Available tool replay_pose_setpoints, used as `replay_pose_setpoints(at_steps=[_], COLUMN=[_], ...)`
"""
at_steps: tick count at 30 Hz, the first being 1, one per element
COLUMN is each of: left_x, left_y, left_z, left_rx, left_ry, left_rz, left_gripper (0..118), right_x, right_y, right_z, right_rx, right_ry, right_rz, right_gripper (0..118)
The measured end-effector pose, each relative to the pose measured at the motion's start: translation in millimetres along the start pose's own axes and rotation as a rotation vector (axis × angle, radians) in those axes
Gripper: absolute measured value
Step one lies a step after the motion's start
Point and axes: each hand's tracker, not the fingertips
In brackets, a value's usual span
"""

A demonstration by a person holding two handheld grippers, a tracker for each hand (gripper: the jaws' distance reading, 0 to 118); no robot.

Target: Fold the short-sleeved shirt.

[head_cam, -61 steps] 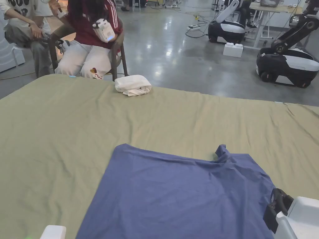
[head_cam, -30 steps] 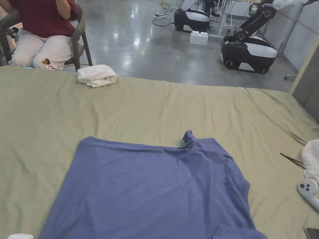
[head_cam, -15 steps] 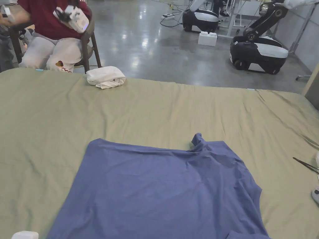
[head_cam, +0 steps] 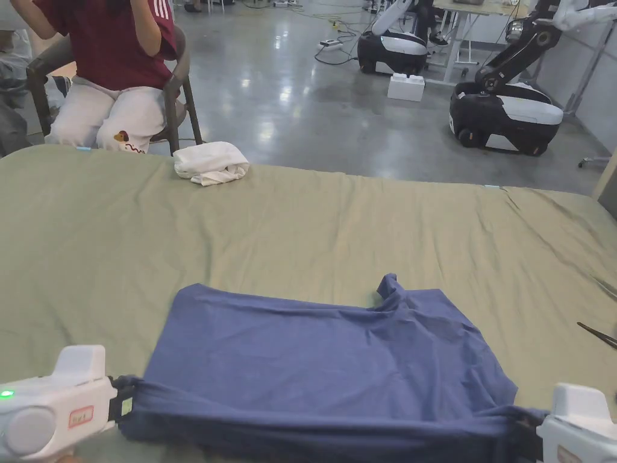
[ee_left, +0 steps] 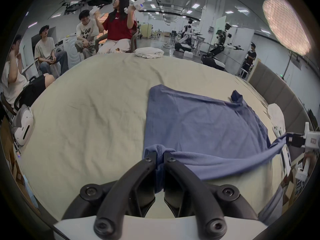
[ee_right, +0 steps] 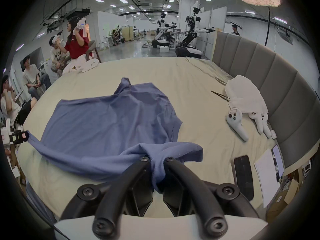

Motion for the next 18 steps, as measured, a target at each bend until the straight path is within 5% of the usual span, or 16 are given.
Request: replay_pose_setpoints(at_steps=[13,16,18], left_x=[-1.8,-1.4,-0.5], left_y=[24.5,23.6,22.9], left_z=[-96.6,-105.2,-101.3], left_rx=[-0.142,-0.15,-0.142], left_ry=[0.007,0.016,0.017], left_rz=[0.067,0.072,0.078], left_gripper=[4,6,19], right_x=[4.6,1.2,0.7], right_y=[22.1,19.3,18.8], right_z=[-104.5,-114.7,-115.0], right_rx=[-0.081,-0.097,-0.095], right_ry=[0.02,-0.002,-0.026], right_rz=[-0.021,-0.002,0.004], right_gripper=[8,20,41])
